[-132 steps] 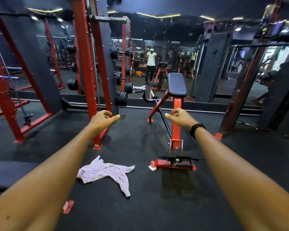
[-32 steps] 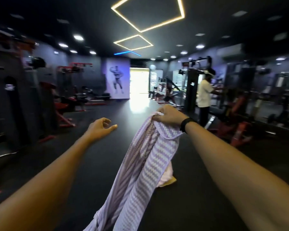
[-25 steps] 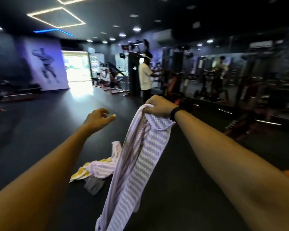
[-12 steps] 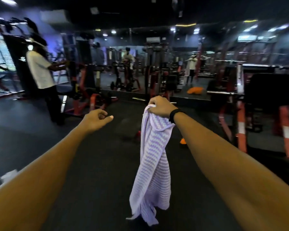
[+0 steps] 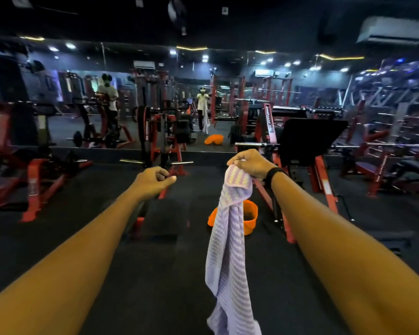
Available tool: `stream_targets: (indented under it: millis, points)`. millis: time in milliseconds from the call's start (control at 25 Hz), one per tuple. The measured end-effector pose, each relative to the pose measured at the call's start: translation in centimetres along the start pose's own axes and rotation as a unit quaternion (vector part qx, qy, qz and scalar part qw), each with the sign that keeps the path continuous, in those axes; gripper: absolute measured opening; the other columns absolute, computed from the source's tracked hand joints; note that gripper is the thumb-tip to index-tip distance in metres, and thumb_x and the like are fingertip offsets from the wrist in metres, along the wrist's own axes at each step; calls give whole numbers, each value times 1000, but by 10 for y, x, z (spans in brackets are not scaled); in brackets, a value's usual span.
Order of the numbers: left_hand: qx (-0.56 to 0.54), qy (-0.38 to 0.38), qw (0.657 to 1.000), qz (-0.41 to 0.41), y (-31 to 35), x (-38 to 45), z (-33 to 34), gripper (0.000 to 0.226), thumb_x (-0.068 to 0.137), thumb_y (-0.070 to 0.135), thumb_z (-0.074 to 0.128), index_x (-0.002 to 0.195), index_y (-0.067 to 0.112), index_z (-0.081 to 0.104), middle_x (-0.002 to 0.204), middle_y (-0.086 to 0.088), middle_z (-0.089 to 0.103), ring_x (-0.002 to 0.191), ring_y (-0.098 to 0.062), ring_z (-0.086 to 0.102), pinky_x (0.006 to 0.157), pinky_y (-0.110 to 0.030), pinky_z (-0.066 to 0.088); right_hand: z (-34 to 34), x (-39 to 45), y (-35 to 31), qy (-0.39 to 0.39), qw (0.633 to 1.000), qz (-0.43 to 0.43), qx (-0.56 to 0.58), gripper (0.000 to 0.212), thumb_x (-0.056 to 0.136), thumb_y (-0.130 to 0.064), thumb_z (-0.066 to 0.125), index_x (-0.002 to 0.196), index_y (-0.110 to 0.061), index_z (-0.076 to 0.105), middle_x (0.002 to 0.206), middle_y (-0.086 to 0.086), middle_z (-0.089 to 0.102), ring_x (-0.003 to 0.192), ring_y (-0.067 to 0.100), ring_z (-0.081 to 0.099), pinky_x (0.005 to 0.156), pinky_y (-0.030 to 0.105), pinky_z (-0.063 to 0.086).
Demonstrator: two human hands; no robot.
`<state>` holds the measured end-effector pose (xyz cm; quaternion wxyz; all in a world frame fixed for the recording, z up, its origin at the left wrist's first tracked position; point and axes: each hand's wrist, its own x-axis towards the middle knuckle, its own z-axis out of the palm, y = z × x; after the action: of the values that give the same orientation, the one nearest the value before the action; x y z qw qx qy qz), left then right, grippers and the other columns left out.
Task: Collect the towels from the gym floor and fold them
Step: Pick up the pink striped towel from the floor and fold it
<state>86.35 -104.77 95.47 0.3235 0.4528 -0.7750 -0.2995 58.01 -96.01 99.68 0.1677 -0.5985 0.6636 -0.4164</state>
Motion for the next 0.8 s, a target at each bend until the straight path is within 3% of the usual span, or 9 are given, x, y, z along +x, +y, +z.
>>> stream_targets:
  millis: [120, 280, 360, 480, 560, 680, 760, 800]
  points:
    - [-3, -25, 1000, 16, 3, 58, 32, 34, 85, 41, 67, 107, 17, 62, 105, -3, 63, 98, -19, 60, 68, -23, 45, -14, 42, 36, 18, 998, 39, 49, 30, 81, 16, 54, 107, 6, 65, 100, 16, 63, 84, 18, 62, 81, 30, 50]
    - [-14, -58, 998, 29, 10, 143, 89, 39, 81, 42, 70, 109, 16, 63, 107, -4, 64, 99, -18, 60, 79, -25, 43, -40, 99, 80, 10, 999, 36, 16, 47, 74, 21, 55, 118, 4, 61, 102, 11, 60, 93, 20, 58, 68, 16, 51]
    - [-16, -82, 995, 45, 23, 189, 122, 45, 75, 43, 76, 110, 18, 63, 107, -3, 64, 100, -17, 61, 81, -26, 47, -57, 136, 108, 28, 1000, 1, 6, 40, 71, 14, 69, 109, 1, 67, 99, 9, 64, 87, 15, 60, 68, 15, 52]
    - [-23, -157, 984, 79, 57, 253, 166, 59, 68, 41, 82, 118, 19, 59, 113, -1, 61, 105, -16, 61, 90, -32, 51, -82, 197, 144, 69, 996, -44, -23, 19, 69, -9, 83, 83, -11, 71, 81, 2, 68, 73, 8, 61, 68, 24, 50]
    - [-39, -209, 971, 110, 86, 291, 193, 75, 63, 41, 86, 127, 19, 53, 118, 1, 59, 108, -15, 59, 92, -33, 51, -97, 233, 157, 89, 995, -50, -18, 16, 74, -13, 80, 74, -15, 64, 71, -4, 61, 66, 5, 55, 63, 24, 45]
    - [-42, -238, 957, 157, 120, 348, 238, 99, 50, 47, 89, 134, 22, 43, 126, 7, 54, 113, -12, 54, 95, -32, 49, -119, 292, 178, 115, 993, -40, -8, 32, 87, -17, 68, 64, -19, 46, 63, -4, 46, 60, 6, 42, 57, 24, 35]
    - [-9, -208, 964, 165, 126, 386, 268, 94, 57, 38, 89, 136, 19, 41, 123, 8, 52, 109, -11, 52, 95, -34, 48, -133, 327, 200, 155, 988, -21, -20, 35, 89, -24, 64, 62, -22, 41, 65, -2, 45, 64, 13, 44, 61, 31, 37]
    - [7, -175, 969, 177, 125, 405, 280, 80, 64, 31, 87, 131, 16, 46, 118, 5, 56, 104, -12, 54, 92, -34, 50, -140, 342, 210, 177, 983, -10, -41, 34, 87, -32, 63, 61, -23, 43, 70, 1, 50, 70, 18, 49, 65, 33, 40]
